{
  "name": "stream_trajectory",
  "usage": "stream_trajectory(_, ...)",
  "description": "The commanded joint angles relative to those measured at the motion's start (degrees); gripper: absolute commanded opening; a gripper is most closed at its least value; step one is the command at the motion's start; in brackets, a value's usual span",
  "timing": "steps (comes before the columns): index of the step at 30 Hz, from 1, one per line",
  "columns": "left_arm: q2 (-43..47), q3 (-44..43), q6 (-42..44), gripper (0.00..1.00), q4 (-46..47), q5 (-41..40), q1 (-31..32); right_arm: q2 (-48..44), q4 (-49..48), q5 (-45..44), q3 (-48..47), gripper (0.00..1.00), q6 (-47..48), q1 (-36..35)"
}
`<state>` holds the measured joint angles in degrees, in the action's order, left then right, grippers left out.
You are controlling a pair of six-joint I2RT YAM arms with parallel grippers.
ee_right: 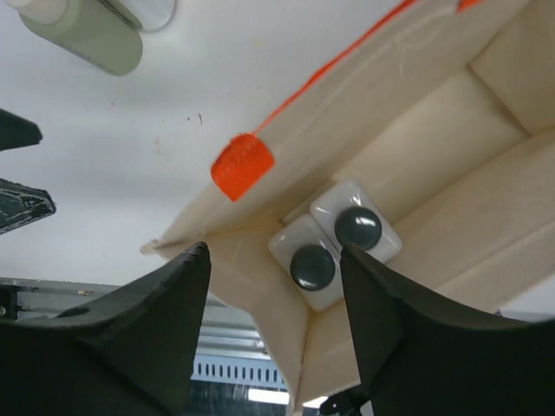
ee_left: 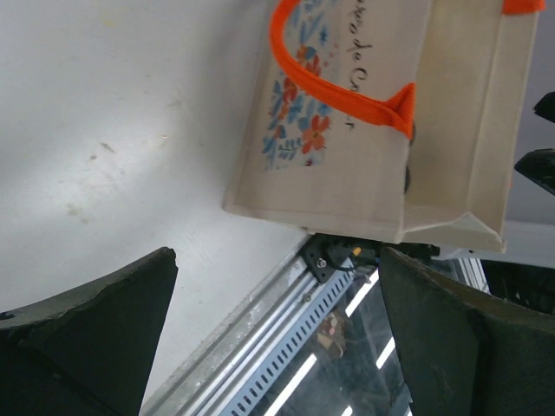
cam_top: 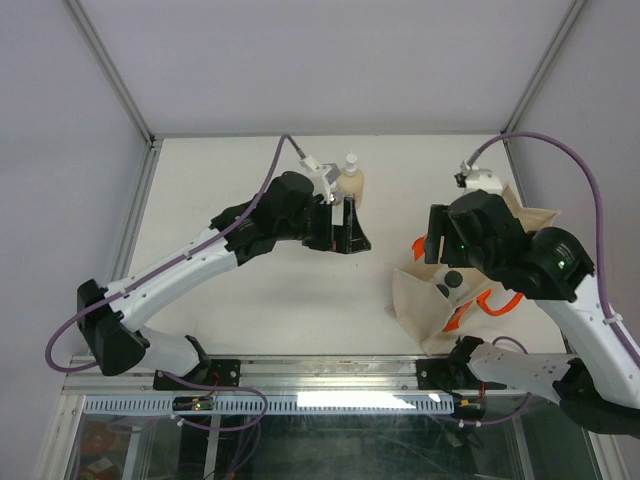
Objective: Take the personal care products out of the canvas bag
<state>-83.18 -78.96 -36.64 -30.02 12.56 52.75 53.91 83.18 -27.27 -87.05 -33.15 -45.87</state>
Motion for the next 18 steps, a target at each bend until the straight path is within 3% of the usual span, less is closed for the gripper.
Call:
stream_trajectory(1, -5.91, -7.52, 0.34, 0.99, 5.99, 6.85, 3.35, -5.88, 4.45, 1.89, 3.95, 0.58, -9.85, 0.12)
stream_trajectory(8, -13.43, -12.30, 1.25, 0.99, 6.11, 10.44, 6.95, -13.31, 4.10, 3.77, 12.08, 0.45, -16.17, 0.16)
stream_trajectory(12, -13.95, -10.86, 2.02, 0.99, 5.75, 11.22, 7.18, -14.41, 2.77, 7.59, 16.78, 0.37, -16.69, 0.10)
stream_trajectory(18, -12.93, -5.31, 4.93, 0.99, 3.21, 10.20, 7.69, -19.63, -1.51, 17.78, 25.92, 0.34, -22.71, 0.14)
